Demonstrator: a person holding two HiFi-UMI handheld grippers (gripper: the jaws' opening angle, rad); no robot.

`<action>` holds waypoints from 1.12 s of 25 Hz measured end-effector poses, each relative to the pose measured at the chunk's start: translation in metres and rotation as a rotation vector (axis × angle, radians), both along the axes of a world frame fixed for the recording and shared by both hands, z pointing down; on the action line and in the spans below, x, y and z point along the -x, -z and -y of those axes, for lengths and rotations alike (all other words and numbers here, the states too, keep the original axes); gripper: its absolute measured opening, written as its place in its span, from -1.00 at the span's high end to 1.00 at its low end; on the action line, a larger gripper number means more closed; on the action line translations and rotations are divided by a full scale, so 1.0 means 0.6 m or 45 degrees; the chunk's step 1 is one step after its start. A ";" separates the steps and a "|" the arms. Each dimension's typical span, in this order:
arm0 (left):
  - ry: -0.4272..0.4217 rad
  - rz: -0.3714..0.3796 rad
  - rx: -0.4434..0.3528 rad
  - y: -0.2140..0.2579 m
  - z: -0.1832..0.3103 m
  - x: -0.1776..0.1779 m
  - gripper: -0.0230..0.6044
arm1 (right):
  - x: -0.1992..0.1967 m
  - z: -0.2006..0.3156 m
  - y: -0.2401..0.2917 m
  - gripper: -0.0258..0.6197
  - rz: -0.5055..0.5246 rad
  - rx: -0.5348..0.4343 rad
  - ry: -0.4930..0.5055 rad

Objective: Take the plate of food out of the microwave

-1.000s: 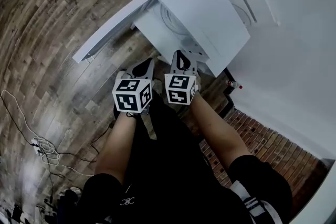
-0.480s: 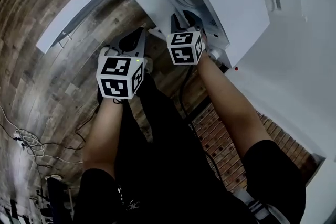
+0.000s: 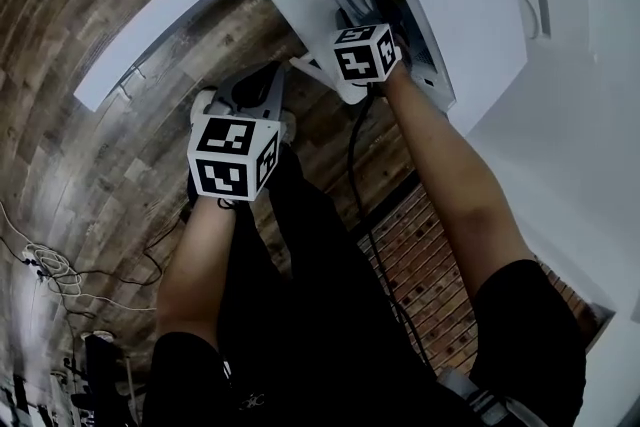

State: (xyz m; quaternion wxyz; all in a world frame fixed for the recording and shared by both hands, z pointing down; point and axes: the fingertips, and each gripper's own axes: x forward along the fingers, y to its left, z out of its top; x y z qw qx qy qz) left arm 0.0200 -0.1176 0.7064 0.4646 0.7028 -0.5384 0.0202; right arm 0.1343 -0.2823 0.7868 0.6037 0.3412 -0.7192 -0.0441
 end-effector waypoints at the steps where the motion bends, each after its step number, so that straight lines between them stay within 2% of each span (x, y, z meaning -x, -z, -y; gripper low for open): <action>1: -0.007 0.003 0.004 -0.003 -0.002 0.000 0.94 | -0.004 0.003 -0.007 0.01 -0.015 0.024 -0.002; 5: -0.029 0.004 0.031 -0.017 -0.013 -0.002 0.94 | -0.020 0.009 -0.027 0.00 -0.070 0.101 -0.020; 7: -0.036 0.000 0.039 -0.021 -0.017 -0.006 0.94 | -0.021 0.007 -0.026 0.00 -0.076 0.094 -0.014; 13: -0.057 -0.019 0.047 -0.028 -0.021 -0.024 0.94 | -0.010 -0.031 -0.028 0.03 -0.149 0.039 0.151; 16: -0.060 -0.027 0.052 -0.030 -0.023 -0.028 0.94 | -0.003 -0.038 -0.020 0.35 -0.179 -0.035 0.203; 20: -0.061 -0.032 0.066 -0.035 -0.032 -0.031 0.94 | -0.009 -0.036 -0.012 0.48 -0.197 -0.092 0.169; 22: -0.054 -0.039 0.074 -0.037 -0.037 -0.033 0.94 | -0.010 -0.036 -0.005 0.65 -0.195 -0.126 0.161; 28: -0.044 -0.064 0.080 -0.036 -0.041 -0.042 0.94 | 0.000 -0.064 0.000 0.68 -0.219 -0.168 0.257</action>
